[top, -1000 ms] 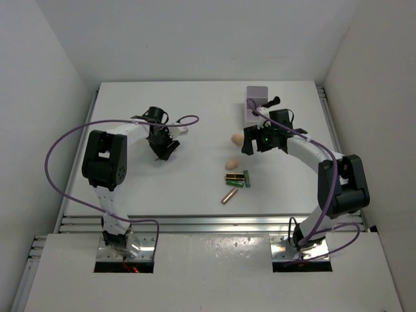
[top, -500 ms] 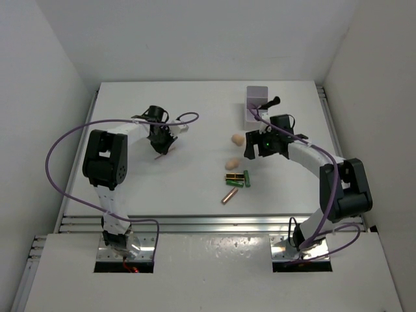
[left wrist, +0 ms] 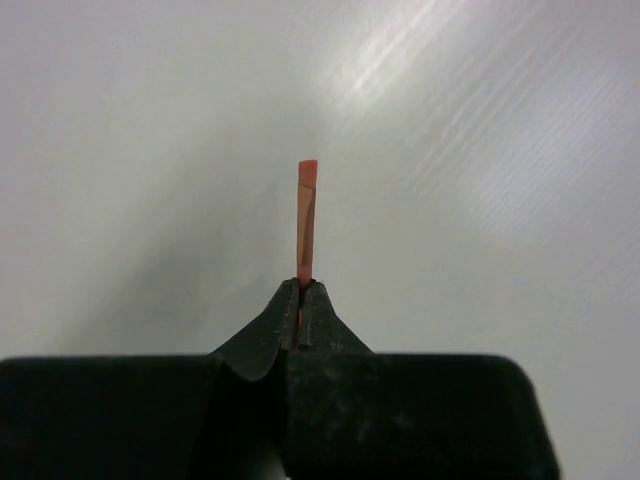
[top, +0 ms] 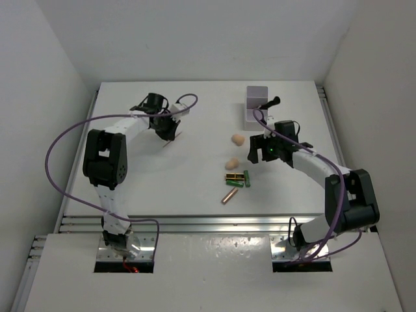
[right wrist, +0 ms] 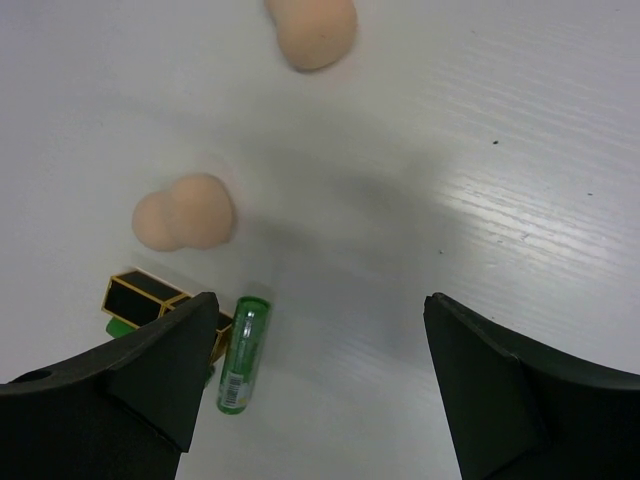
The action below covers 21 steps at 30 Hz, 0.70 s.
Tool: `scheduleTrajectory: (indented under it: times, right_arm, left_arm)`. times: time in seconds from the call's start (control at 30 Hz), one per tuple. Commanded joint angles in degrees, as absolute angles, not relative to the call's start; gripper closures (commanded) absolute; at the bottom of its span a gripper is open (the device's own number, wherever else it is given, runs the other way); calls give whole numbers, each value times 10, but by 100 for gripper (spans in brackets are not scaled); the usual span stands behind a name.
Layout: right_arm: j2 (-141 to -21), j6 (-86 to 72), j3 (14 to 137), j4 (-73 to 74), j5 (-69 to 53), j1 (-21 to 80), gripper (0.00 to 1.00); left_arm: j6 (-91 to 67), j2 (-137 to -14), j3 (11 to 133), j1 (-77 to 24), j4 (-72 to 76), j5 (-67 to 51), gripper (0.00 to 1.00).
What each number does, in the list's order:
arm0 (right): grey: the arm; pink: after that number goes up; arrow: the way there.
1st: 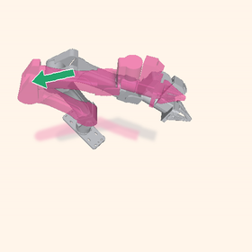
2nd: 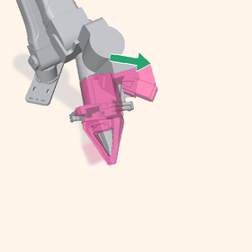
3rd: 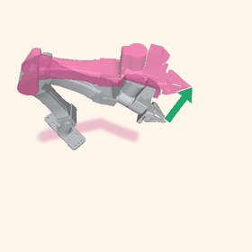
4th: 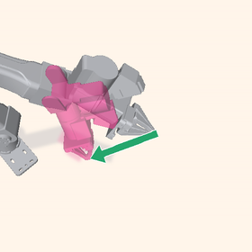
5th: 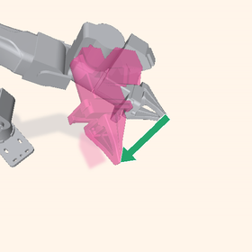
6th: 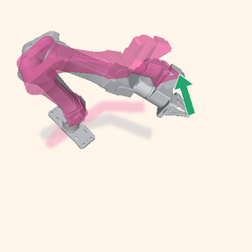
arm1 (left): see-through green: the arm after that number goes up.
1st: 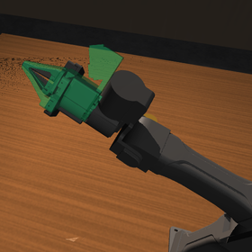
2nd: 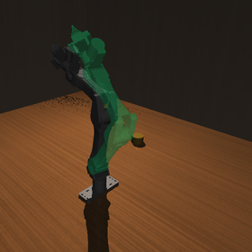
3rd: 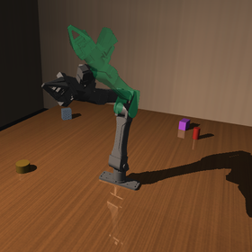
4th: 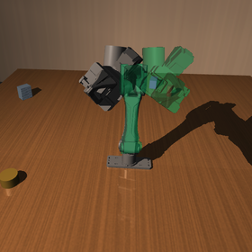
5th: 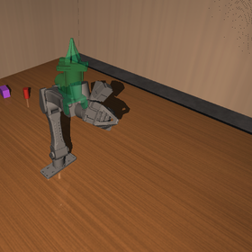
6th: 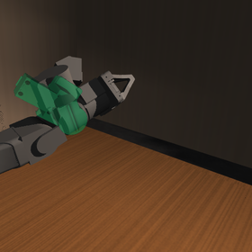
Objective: Organize the makeup
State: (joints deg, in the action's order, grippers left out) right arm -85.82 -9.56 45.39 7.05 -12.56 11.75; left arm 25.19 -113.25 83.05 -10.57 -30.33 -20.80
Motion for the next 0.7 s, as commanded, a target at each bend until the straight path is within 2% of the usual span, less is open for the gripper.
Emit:
scheduleTrajectory:
  times: [0.0, 0.17, 0.3, 0.37, 0.47, 0.6, 0.67]
  right_arm:
    - [-829, -110, 444, 31, -117, 100, 16]
    - [-789, -169, 390, -28, -109, 55, 17]
    - [-748, -161, 339, -33, -91, 27, 17]
    - [-721, -132, 322, -26, -83, 25, 17]
    - [-669, -120, 311, 37, -65, 12, 17]
    - [-607, -108, 304, 109, -51, 8, 17]
    - [-573, -97, 305, 145, -47, 3, 17]
  left_arm:
    - [210, -1102, 911, -106, -273, -263, 100]
    - [186, -1102, 994, -140, -176, -284, 100]
    - [125, -1129, 1008, -197, 59, -284, 100]
    - [109, -1165, 1031, -233, 128, -291, 100]
    - [73, -1248, 1108, -277, 208, -285, 100]
    - [30, -1328, 1129, -312, 395, -266, 100]
    - [18, -1360, 1150, -323, 437, -244, 100]
